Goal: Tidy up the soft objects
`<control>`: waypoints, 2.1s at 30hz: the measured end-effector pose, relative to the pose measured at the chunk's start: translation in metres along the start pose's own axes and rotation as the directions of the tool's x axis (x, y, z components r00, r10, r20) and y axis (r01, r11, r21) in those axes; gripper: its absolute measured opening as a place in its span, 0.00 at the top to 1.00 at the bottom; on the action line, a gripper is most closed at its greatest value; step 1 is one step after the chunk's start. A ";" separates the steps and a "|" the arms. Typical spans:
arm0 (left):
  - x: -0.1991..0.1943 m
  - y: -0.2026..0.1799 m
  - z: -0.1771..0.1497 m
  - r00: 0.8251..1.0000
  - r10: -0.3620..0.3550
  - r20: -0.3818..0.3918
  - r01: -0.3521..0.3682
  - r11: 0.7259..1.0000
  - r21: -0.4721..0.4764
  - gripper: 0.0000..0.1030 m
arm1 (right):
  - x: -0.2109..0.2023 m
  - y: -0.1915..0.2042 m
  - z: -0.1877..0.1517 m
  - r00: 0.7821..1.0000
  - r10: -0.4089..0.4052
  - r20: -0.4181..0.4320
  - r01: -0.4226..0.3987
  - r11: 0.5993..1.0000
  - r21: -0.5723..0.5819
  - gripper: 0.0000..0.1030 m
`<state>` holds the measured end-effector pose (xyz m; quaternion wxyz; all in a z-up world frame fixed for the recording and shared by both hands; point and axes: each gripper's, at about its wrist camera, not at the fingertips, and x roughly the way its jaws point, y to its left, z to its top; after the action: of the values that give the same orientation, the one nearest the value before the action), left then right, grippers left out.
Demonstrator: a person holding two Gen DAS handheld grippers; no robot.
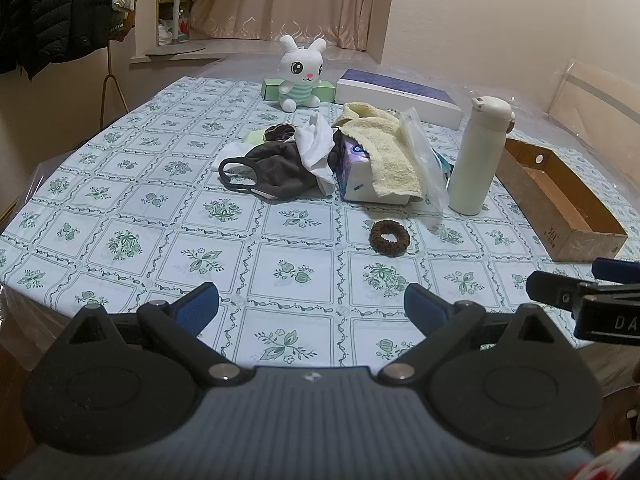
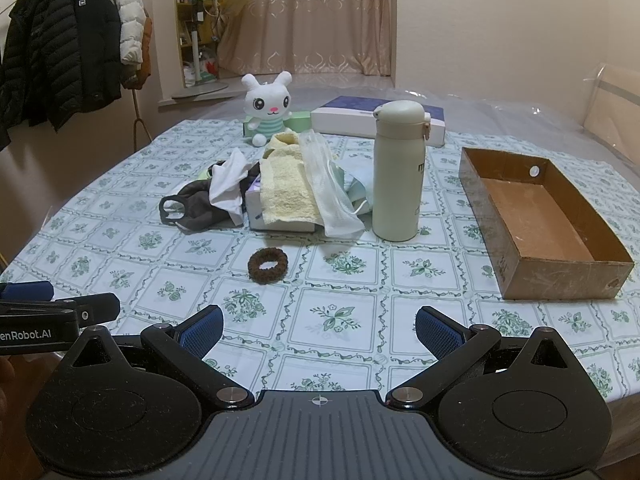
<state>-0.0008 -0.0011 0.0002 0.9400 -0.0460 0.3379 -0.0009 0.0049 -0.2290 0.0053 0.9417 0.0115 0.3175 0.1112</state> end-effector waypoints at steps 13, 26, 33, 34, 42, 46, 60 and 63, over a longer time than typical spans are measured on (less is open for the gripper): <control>0.000 0.000 0.000 1.000 -0.001 0.000 0.001 1.000 -0.002 0.05 | 0.000 0.001 -0.001 1.000 -0.002 0.000 0.002 1.000 -0.001 0.01; 0.000 -0.001 0.001 1.000 -0.002 0.001 0.002 1.000 -0.004 0.05 | -0.001 0.000 0.000 1.000 -0.001 -0.002 0.001 1.000 0.000 0.01; 0.000 -0.002 0.002 1.000 -0.002 0.002 0.002 1.000 -0.005 0.05 | 0.000 0.000 -0.001 1.000 -0.002 -0.002 0.002 1.000 -0.002 0.01; 0.000 -0.003 0.002 1.000 -0.002 0.002 0.002 1.000 -0.005 0.05 | 0.000 0.000 -0.001 1.000 -0.001 -0.003 0.001 1.000 0.000 0.01; 0.000 -0.002 0.002 1.000 -0.003 0.002 0.003 1.000 -0.006 0.05 | 0.001 0.000 0.000 1.000 -0.002 -0.003 0.002 1.000 -0.002 0.01; 0.000 -0.002 0.002 1.000 -0.003 0.003 0.003 1.000 -0.008 0.05 | 0.000 0.001 0.000 1.000 -0.002 -0.003 0.002 1.000 -0.002 0.01; 0.001 0.002 -0.001 1.000 -0.009 -0.003 0.009 1.000 -0.016 0.05 | 0.004 0.003 -0.002 1.000 0.003 -0.011 -0.003 1.000 -0.004 0.01; 0.003 0.006 -0.001 1.000 -0.012 -0.006 0.012 1.000 -0.021 0.05 | 0.008 0.005 -0.001 1.000 0.009 -0.016 -0.009 1.000 -0.008 0.01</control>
<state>0.0006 0.0047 -0.0033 0.9384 -0.0580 0.3405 -0.0031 0.0096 -0.2221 0.0000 0.9386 0.0082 0.3244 0.1169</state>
